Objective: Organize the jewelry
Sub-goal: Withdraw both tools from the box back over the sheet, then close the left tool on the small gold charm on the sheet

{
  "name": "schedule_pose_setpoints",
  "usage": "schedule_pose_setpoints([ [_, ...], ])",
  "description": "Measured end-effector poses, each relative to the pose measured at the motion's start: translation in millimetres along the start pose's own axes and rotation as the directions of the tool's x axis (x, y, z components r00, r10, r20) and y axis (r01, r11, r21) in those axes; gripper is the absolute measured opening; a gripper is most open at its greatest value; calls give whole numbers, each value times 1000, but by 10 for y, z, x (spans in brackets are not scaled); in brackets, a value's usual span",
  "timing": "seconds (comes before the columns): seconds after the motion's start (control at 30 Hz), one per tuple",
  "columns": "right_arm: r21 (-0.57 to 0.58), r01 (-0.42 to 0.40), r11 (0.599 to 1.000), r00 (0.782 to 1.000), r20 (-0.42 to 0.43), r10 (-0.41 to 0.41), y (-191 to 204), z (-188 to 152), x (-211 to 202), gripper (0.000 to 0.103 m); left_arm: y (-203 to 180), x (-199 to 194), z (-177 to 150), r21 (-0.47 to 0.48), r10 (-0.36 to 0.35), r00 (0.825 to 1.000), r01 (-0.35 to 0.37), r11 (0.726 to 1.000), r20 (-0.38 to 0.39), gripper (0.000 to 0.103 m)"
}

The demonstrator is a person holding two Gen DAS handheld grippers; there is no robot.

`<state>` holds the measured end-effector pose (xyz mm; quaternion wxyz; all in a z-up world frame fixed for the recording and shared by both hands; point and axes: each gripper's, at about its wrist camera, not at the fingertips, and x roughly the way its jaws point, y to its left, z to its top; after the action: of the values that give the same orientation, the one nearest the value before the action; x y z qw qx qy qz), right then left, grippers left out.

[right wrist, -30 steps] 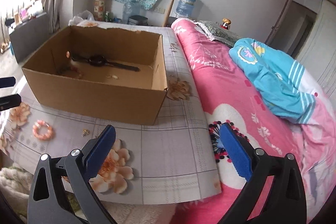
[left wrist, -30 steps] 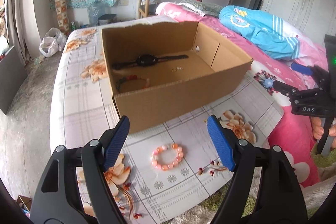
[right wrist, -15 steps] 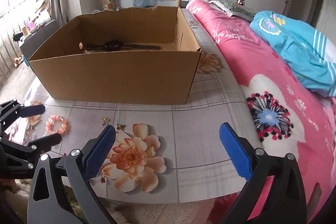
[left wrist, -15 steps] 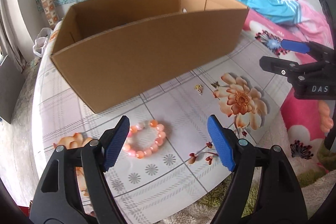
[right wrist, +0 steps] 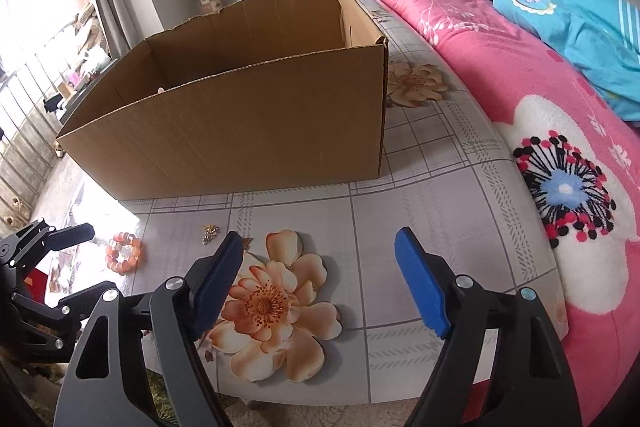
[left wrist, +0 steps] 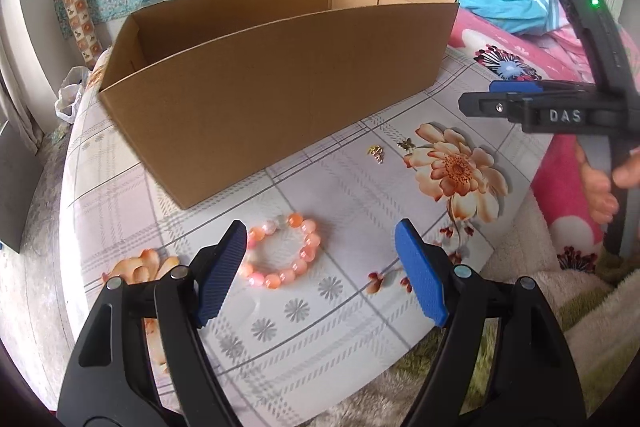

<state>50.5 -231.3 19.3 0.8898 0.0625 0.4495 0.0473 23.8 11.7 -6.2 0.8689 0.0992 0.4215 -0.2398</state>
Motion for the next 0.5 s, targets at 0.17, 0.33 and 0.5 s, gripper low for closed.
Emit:
schedule_pose_setpoints([
  [0.17, 5, -25, 1000, 999, 24, 25, -46, 52, -22, 73, 129, -101, -89, -38, -2, 1000, 2, 999, 3, 71],
  [0.33, 13, -37, 999, 998, 44, 36, -82, 112, -39, 69, 123, -68, -31, -47, -26, 1000, 26, 999, 18, 63],
  [0.5, 16, -57, 998, 998, 38, 56, -58, 118, -16, 63, -21, 69, 158, -8, -89, 995, 89, 996, 43, 54],
])
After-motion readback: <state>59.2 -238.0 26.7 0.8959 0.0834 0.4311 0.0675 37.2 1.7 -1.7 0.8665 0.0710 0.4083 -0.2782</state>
